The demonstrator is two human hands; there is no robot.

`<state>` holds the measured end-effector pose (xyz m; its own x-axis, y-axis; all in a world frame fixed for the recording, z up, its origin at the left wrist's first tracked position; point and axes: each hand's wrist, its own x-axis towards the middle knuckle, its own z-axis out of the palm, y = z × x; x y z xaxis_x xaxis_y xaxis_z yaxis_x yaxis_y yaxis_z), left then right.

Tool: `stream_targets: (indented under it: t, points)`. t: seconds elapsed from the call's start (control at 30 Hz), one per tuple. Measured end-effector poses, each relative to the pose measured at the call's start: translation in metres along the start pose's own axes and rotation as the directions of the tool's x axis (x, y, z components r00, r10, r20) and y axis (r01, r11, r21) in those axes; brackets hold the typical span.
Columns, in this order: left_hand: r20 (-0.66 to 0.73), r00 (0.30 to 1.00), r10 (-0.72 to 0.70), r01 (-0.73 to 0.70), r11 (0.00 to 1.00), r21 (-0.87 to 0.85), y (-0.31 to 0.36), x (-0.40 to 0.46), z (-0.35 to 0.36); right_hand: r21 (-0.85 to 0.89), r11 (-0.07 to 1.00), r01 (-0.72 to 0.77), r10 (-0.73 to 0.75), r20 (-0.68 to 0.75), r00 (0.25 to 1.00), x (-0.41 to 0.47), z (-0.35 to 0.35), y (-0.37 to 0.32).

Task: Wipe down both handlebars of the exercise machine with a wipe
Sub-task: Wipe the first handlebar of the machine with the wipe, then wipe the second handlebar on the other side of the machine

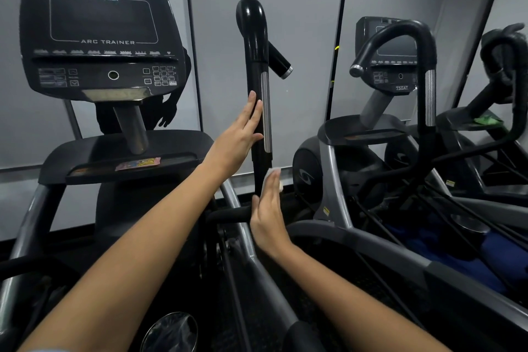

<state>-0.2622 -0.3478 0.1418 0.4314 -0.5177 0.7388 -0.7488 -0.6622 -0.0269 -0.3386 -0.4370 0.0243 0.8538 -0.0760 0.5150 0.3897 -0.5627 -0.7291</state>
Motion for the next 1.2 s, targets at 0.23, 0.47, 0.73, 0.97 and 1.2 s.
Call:
stream_targets:
  t: [0.23, 0.47, 0.73, 0.97, 1.2]
  points:
    - [-0.004, 1.0, -0.004, 0.005, 1.0, 0.018, 0.001, 0.0, 0.0, 0.037, 0.999, -0.02, 0.019, 0.028, 0.999, -0.01, -0.003, 0.008]
    - [-0.008, 1.0, 0.002, -0.002, 1.0, 0.012, 0.001, 0.0, 0.0, 0.068, 0.997, -0.03, 0.031, -0.015, 0.999, 0.018, -0.016, -0.009]
    - [0.083, 0.996, -0.035, 0.038, 0.999, -0.035, 0.0, -0.001, -0.01, -0.026, 0.995, -0.096, 0.089, -0.2, 0.976, -0.009, -0.025, 0.001]
    - [0.212, 0.926, -0.312, 0.359, 0.902, -0.24, 0.0, -0.032, -0.052, 0.087, 0.993, 0.081, -0.028, -0.489, 0.872, 0.001, -0.038, -0.065]
    - [0.573, 0.707, -0.415, 0.68, 0.178, -0.711, 0.0, -0.104, -0.099, -0.234, 0.883, 0.408, -0.461, -0.258, 0.849, -0.023, 0.018, -0.088]
